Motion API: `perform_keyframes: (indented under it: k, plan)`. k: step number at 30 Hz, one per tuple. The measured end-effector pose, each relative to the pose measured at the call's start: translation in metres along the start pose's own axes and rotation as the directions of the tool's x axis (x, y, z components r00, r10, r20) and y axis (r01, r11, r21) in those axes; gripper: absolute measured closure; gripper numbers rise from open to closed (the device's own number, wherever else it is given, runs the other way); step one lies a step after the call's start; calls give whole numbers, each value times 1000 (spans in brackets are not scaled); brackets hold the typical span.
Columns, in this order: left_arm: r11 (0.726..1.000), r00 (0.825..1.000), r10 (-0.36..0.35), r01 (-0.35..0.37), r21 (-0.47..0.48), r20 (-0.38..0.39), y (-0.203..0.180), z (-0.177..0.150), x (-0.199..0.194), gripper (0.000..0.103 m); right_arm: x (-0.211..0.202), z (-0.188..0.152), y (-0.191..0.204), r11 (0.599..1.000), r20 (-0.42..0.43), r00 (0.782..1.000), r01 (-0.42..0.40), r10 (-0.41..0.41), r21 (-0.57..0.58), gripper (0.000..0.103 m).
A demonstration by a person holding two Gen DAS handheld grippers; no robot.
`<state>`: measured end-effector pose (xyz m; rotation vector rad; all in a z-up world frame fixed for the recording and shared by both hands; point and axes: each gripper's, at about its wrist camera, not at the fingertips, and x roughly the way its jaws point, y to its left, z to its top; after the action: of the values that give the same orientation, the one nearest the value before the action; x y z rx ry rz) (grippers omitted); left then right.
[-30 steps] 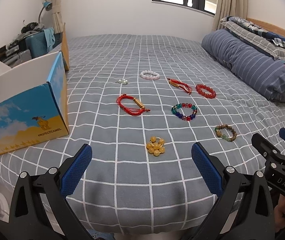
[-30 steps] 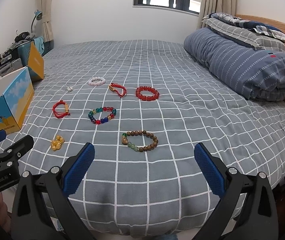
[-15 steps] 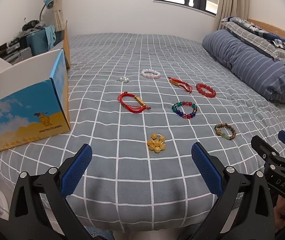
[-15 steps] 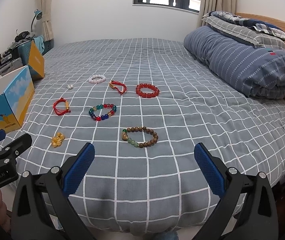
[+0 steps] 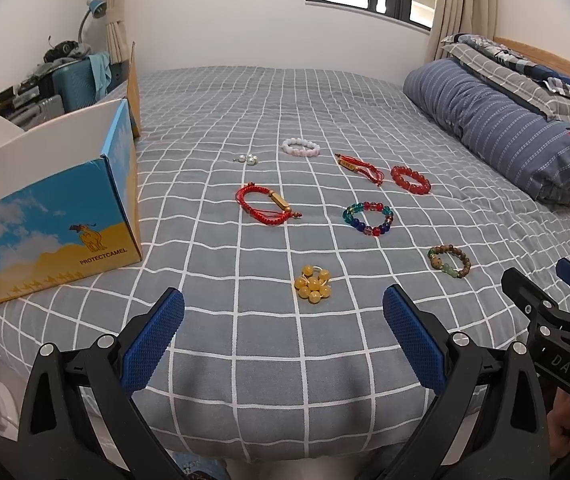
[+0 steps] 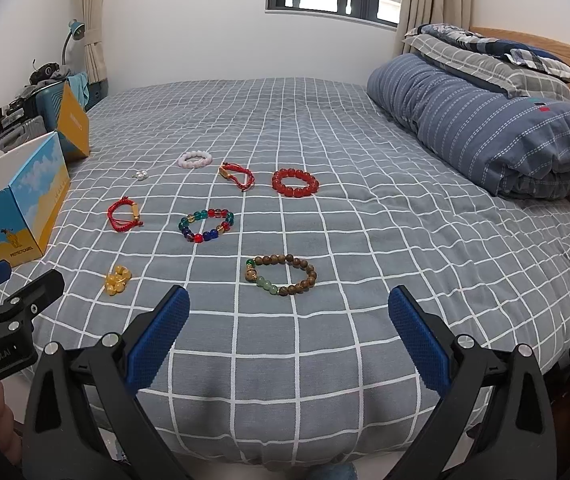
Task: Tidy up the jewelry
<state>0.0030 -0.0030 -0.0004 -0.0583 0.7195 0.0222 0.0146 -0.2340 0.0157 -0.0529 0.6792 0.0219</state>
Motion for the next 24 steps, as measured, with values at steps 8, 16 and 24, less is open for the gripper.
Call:
perform_keyframes:
  k: [8,16,24]
  plan:
    - [1000,1000,13,-13,10,13,-2,0,-2,6,-1,1,1,1000,2,1000,0,0,-1,7]
    - [1000,1000,8,-8,5,10,-1,0,-2,6,-1,0,1,1000,2,1000,0,0,-1,7]
    - [1000,1000,8,-8,3,8,-1,0,-1,6,-2,1,1,1000,2,1000,5,-5,-5,7]
